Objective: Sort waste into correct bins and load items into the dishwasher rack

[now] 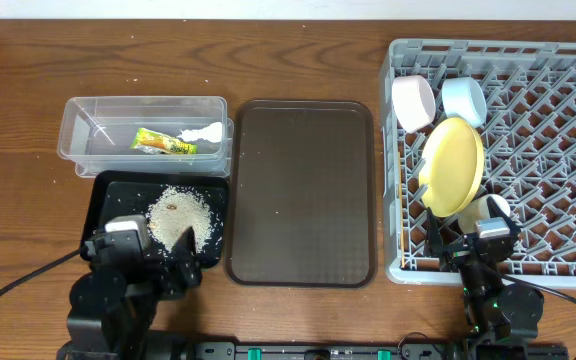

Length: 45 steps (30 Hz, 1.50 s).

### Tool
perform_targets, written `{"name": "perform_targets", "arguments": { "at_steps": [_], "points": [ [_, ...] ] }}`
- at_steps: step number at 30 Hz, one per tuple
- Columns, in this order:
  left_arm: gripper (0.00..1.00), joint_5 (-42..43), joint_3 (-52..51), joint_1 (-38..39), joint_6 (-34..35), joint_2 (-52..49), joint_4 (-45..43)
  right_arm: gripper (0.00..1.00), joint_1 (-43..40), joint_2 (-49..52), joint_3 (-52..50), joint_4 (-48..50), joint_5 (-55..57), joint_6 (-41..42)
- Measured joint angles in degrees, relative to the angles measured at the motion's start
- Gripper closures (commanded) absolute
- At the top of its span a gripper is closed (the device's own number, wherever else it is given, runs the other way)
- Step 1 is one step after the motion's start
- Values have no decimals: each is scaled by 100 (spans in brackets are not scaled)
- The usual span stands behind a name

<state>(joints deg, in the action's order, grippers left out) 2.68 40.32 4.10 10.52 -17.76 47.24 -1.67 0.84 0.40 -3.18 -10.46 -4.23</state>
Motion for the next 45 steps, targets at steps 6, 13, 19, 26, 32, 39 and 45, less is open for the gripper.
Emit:
{"name": "perform_targets", "arguments": {
  "at_steps": [6,13,19,26,32,39,45],
  "points": [
    [5,120,-1207,-514,-293,732,-1340,1,0,0,0,-2,2,0],
    [5,212,-2800,-610,-468,1687,-3421,1,76,-13,0,-2,17,0],
    [5,256,-3814,-610,-610,1720,-5077,1,109,-13,0,-2,20,-2],
    [5,297,-3978,-579,-761,1718,-4682,1,109,-15,0,0,22,-2],
    [5,297,-3943,-535,-758,1716,-4616,1,109,-15,0,0,22,-2],
    [4,297,-3943,-535,-761,1716,-4614,1,109,-15,0,-2,22,-2],
    [5,297,-3943,-535,-758,1716,-4614,1,109,-15,0,-2,22,-2]
  ]
}}
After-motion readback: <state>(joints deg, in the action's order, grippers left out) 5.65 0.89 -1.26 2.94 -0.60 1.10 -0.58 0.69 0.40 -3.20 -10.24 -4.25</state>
